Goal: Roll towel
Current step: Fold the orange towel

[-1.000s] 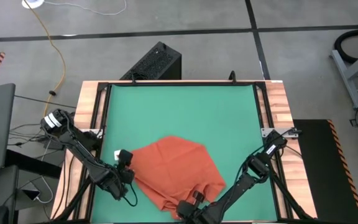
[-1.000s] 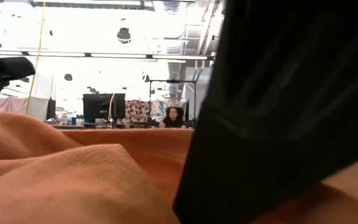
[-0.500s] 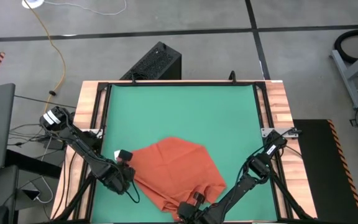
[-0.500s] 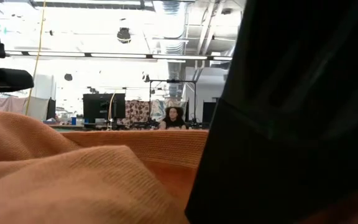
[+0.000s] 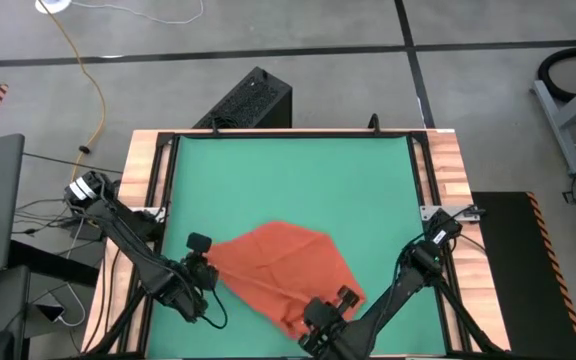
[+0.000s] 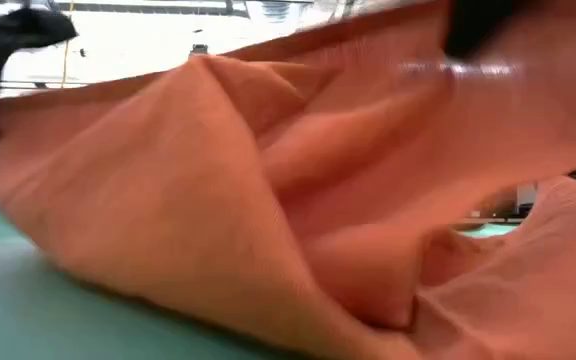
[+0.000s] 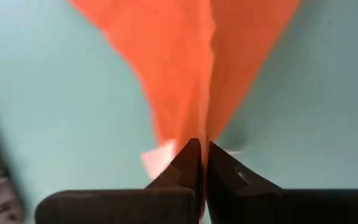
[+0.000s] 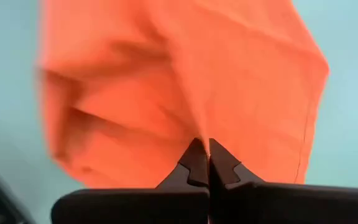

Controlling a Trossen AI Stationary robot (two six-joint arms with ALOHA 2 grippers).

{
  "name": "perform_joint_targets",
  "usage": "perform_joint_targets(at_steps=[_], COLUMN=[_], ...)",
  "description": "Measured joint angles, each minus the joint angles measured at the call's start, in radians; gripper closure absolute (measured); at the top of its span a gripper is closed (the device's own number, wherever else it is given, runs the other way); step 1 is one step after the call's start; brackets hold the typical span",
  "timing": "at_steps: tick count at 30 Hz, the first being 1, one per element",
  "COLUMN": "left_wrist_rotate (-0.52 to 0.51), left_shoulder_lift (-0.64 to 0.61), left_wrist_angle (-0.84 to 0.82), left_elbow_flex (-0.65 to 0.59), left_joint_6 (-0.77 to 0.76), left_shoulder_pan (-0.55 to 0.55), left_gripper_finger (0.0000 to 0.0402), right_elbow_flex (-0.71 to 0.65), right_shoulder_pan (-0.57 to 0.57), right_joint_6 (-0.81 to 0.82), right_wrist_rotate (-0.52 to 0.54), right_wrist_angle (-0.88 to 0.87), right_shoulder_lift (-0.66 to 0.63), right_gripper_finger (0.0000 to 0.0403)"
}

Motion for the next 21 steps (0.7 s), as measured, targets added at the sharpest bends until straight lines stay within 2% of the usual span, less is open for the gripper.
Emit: perform_joint_targets(at_steps=[5, 9, 14, 17, 21], left_wrist_rotate=[-0.205, -0.291, -0.361, -0.457, -0.564], left_shoulder_lift=[-0.018, -0.080, -0.256, -0.387, -0.542], left_wrist_angle=[-0.112, -0.152, -0.174, -0.174, -0.096], left_elbow_flex=[0.057, 0.063, 0.063, 0.064, 0.064], left_joint_6=[0.016, 0.019, 0.052, 0.096, 0.256], left_shoulder_pan=[0.027, 0.067, 0.135, 0.195, 0.332], left_gripper_finger=[0.0401, 0.0401, 0.0401, 0.0401, 0.0401], right_elbow_flex=[-0.004, -0.005, -0.005, -0.005, -0.004], right_shoulder_pan=[-0.065, -0.150, -0.286, -0.384, -0.530], right_joint_6=[-0.121, -0.281, -0.496, -0.605, -0.734], right_wrist_rotate=[0.139, 0.240, 0.345, 0.383, 0.387], right_wrist_angle=[0.002, 0.002, 0.001, 0.001, 0.001], right_shoulder_lift=[-0.074, -0.129, -0.259, -0.334, -0.422], right_gripper_finger=[0.0401, 0.0401, 0.0401, 0.0401, 0.0401])
